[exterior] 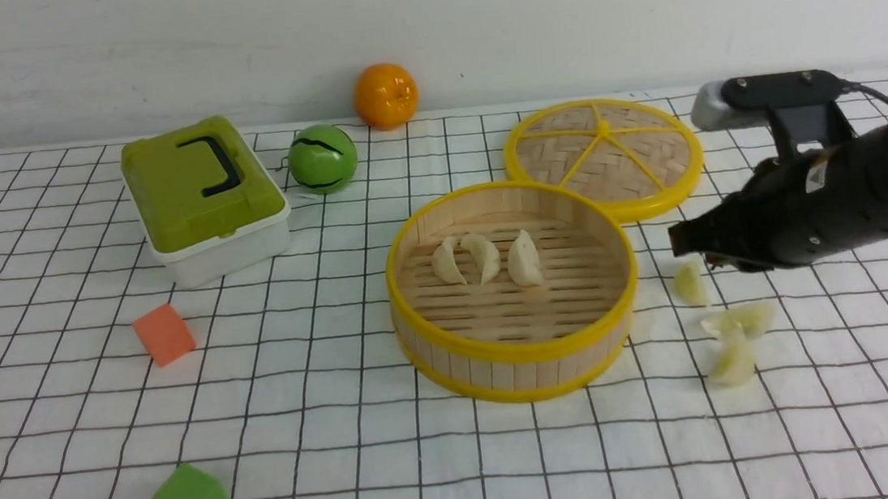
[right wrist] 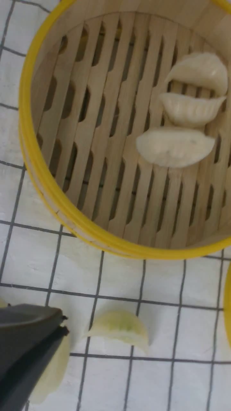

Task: Put the dumplings into the steamer on the table with the white tablecloth.
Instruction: 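Reach for and grasp a dumpling lying on the table beside the steamer, then place the dumpling in the bamboo steamer basket with the right gripper, then reach for and grasp a dumpling lying on the table beside the steamer, then place the dumpling in the bamboo steamer basket with the right gripper, then reach for and grasp a dumpling lying on the table beside the steamer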

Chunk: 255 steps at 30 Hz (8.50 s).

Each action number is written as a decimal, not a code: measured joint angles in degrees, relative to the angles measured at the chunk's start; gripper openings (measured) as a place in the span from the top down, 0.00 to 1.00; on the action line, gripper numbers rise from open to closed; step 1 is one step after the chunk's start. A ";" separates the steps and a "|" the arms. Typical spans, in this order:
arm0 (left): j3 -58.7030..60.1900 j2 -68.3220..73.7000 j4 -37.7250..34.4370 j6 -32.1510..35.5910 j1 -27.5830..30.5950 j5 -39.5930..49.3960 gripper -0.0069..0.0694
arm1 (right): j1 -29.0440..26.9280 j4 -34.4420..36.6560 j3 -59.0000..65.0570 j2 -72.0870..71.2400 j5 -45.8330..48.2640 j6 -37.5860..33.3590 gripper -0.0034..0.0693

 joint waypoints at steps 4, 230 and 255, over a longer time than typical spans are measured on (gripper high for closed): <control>0.00 0.00 0.00 0.00 0.00 0.00 0.89 | -0.89 -1.01 0.00 1.38 6.29 -1.90 0.92; 0.07 0.00 0.00 -0.15 0.00 -1.44 0.71 | 11.04 -7.83 -16.81 12.65 11.57 -2.95 0.93; 1.43 0.00 0.01 -0.15 0.00 -2.63 0.70 | -6.22 -3.60 -16.92 23.16 18.42 -31.28 0.42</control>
